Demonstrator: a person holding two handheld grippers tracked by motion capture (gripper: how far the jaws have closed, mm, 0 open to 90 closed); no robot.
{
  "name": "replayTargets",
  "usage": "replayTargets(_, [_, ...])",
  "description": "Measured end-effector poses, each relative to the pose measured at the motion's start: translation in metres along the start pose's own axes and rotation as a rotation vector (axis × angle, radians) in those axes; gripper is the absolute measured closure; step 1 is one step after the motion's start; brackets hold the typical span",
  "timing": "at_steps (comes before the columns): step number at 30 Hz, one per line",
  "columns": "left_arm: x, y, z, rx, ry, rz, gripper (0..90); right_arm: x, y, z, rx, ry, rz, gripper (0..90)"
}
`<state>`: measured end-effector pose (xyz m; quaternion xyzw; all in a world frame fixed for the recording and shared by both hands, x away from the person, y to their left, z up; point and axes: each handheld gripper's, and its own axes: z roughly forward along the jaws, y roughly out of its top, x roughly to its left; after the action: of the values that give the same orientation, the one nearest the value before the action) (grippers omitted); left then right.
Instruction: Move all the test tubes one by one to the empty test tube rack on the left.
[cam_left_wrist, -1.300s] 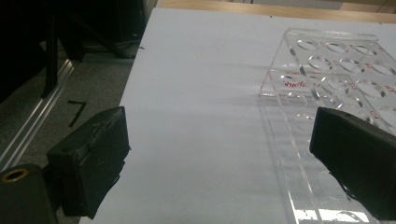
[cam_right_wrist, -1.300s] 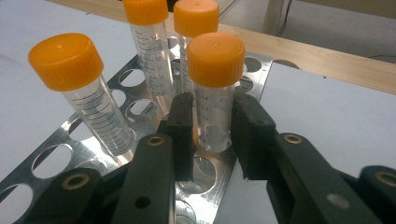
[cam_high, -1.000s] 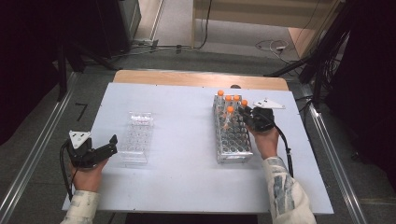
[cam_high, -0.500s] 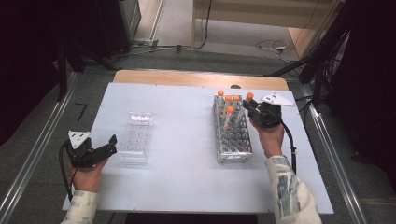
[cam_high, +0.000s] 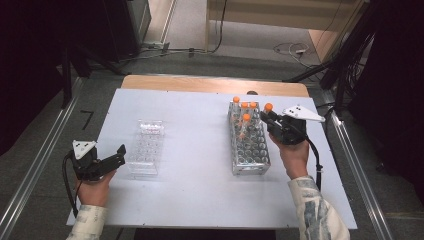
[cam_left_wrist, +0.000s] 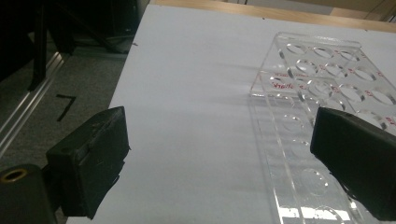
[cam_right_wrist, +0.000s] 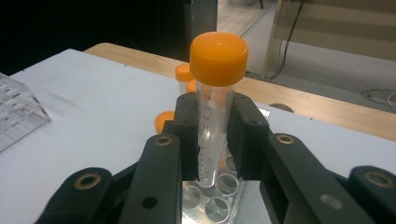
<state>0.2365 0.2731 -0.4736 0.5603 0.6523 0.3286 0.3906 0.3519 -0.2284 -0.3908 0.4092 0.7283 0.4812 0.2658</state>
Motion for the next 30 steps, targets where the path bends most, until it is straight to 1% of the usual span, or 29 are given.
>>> replayTargets(5, [-0.002,0.001,-0.001,-0.008,-0.011,0.004,4.8,0.008,-0.004,-0.006,0.000,0.019,0.001,72.3])
replayTargets(6, [-0.003,0.001,-0.002,-0.009,-0.014,0.006,4.8,0.014,-0.006,-0.008,0.007,0.032,-0.002,72.3])
replayTargets(7, [-0.004,0.001,-0.003,-0.016,-0.026,0.006,4.8,0.017,-0.007,-0.009,0.009,0.039,-0.003,72.3])
replayTargets(8, [-0.004,0.001,-0.003,-0.016,-0.026,0.006,4.8,0.017,-0.007,-0.009,0.009,0.039,-0.003,72.3])
replayTargets(9, [-0.005,0.002,-0.003,-0.017,-0.030,0.008,4.8,0.024,-0.009,-0.009,0.011,0.056,-0.009,72.3])
replayTargets(10, [-0.006,0.002,-0.003,-0.021,-0.035,0.009,4.8,0.024,-0.009,-0.009,0.011,0.056,-0.009,72.3])
replayTargets(11, [-0.007,0.002,-0.003,-0.020,-0.033,0.018,4.8,0.031,-0.010,-0.008,0.010,0.071,-0.014,72.3])
replayTargets(12, [-0.009,0.002,-0.003,-0.020,-0.030,0.026,4.8,0.034,-0.010,-0.007,0.011,0.079,-0.018,72.3])
replayTargets(15, [-0.013,0.002,-0.004,-0.014,-0.043,0.051,4.8,0.045,-0.009,-0.003,0.012,0.103,-0.024,72.3])
replayTargets(17, [-0.017,0.003,-0.005,-0.023,-0.058,0.076,4.8,0.052,-0.009,0.000,0.010,0.123,-0.026,72.3])
replayTargets(21, [-0.019,0.004,-0.006,-0.027,-0.073,0.087,3.5,0.069,-0.009,0.010,0.019,0.170,-0.030,72.3])
replayTargets(22, [-0.020,0.004,-0.007,-0.031,-0.072,0.097,3.5,0.073,-0.010,0.013,0.025,0.178,-0.036,72.3])
replayTargets(26, [-0.021,0.005,-0.008,-0.044,-0.069,0.106,3.6,0.090,-0.012,0.024,0.036,0.213,-0.046,72.3])
replayTargets(28, [-0.022,0.005,-0.010,-0.050,-0.079,0.106,3.7,0.098,-0.013,0.028,0.041,0.229,-0.054,72.3])
replayTargets(29, [-0.024,0.007,-0.012,-0.060,-0.091,0.107,3.8,0.103,-0.014,0.029,0.046,0.236,-0.056,72.3])
replayTargets(30, [-0.024,0.007,-0.012,-0.060,-0.091,0.107,4.0,0.107,-0.014,0.031,0.050,0.244,-0.062,72.3])
